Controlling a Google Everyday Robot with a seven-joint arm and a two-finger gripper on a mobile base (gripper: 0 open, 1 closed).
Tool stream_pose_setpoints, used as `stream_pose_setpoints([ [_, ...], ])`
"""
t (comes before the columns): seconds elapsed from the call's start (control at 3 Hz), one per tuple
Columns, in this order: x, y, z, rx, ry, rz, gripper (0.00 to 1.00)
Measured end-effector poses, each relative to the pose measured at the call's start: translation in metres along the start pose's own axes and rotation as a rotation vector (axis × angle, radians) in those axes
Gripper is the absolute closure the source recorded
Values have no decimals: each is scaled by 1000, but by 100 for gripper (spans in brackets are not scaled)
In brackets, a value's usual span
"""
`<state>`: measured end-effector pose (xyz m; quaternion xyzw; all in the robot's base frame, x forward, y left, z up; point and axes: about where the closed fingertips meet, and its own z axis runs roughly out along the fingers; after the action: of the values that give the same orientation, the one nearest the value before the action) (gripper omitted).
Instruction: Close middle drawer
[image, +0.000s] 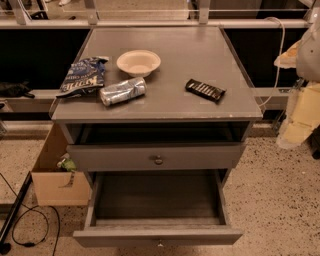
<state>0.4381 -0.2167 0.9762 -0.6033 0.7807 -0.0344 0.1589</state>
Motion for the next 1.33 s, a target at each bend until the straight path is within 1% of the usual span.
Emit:
stream_pose_setpoints([
  [0.33,0,0,0,0,0,0,0],
  [0.67,1,6,-2,23,-43,7,0],
  [1.0,6,30,1,54,-126,4,0],
  [1.33,20,72,31,40,-241,16,0],
])
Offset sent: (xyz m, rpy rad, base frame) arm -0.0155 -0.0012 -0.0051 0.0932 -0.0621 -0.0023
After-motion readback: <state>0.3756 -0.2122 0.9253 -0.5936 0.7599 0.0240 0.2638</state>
